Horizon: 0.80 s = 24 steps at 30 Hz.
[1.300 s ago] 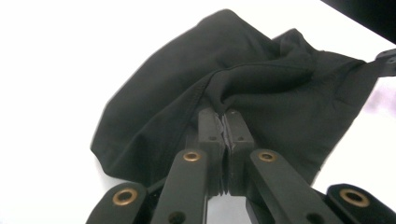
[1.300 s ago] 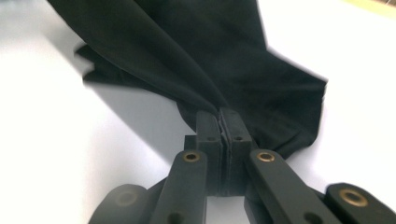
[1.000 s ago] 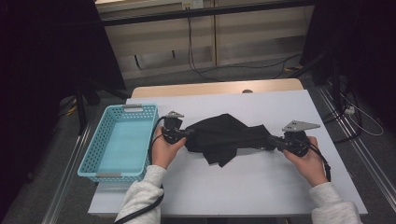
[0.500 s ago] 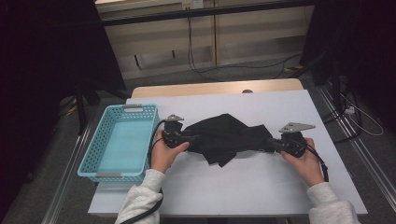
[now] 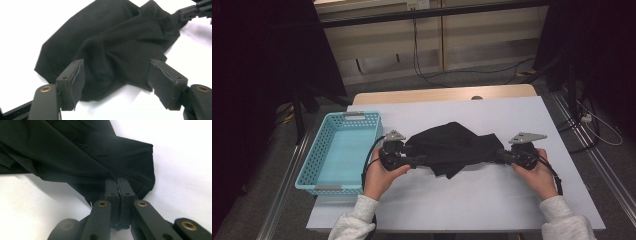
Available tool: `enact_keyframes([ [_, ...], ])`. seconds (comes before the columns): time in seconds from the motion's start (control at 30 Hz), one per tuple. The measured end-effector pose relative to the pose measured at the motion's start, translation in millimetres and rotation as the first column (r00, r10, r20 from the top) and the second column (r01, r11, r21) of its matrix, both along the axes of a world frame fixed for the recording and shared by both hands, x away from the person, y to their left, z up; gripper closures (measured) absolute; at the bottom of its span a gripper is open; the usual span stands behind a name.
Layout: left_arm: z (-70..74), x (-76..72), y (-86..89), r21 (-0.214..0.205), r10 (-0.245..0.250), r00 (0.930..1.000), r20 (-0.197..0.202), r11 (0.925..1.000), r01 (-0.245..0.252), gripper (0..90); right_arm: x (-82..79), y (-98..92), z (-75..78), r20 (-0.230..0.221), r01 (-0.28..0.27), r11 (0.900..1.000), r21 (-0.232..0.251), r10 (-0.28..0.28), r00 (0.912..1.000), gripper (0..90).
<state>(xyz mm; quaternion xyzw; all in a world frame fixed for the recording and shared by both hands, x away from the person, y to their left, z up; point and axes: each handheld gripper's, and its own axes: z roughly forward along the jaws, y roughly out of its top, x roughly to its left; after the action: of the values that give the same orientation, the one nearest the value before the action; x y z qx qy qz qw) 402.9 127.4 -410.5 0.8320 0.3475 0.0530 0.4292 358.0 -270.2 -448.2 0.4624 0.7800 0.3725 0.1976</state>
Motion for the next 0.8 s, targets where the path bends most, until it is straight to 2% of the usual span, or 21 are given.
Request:
enact_keyframes([
  [0.27, -3.7, -10.6, -5.4, 0.043, -0.039, 0.9974, 0.061, 0.9984, 0.037, 29.6, -0.1, -2.3, -0.1, 0.000, 0.005, 1.0000, 0.004, -0.005, 1.0000, 88.6],
  [0.37, -4.2, -13.1, -7.5, 0.073, -0.057, 0.9941, 0.092, 0.9960, 0.051, 35.7, -0.7, -1.3, -0.4, -0.004, 0.009, 0.9999, 0.008, -0.009, 1.0000, 88.6],
  [0.47, -1.1, -13.8, -8.8, 0.069, -0.059, 0.9917, 0.114, 0.9963, 0.052, 39.2, -0.4, -0.7, -0.9, 0.003, 0.005, 1.0000, -0.003, -0.005, 1.0000, 88.6],
  [0.63, -3.5, -18.6, -16.4, 0.081, -0.099, 0.9895, 0.105, 0.9925, 0.091, 42.1, -0.3, -2.3, -0.6, 0.000, 0.011, 0.9999, 0.006, -0.011, 0.9999, 88.5],
  [0.7, -7.7, -18.3, -20.4, 0.078, -0.105, 0.9897, 0.098, 0.9922, 0.098, 40.6, -0.4, -2.3, -0.7, -0.001, 0.011, 0.9999, 0.006, -0.011, 0.9999, 88.5],
  [0.8, -17.2, -17.4, -25.7, 0.104, -0.112, 0.9897, 0.089, 0.9892, 0.103, 38.1, -0.8, -1.6, -0.8, -0.004, 0.013, 0.9999, 0.006, -0.013, 0.9999, 88.5],
])
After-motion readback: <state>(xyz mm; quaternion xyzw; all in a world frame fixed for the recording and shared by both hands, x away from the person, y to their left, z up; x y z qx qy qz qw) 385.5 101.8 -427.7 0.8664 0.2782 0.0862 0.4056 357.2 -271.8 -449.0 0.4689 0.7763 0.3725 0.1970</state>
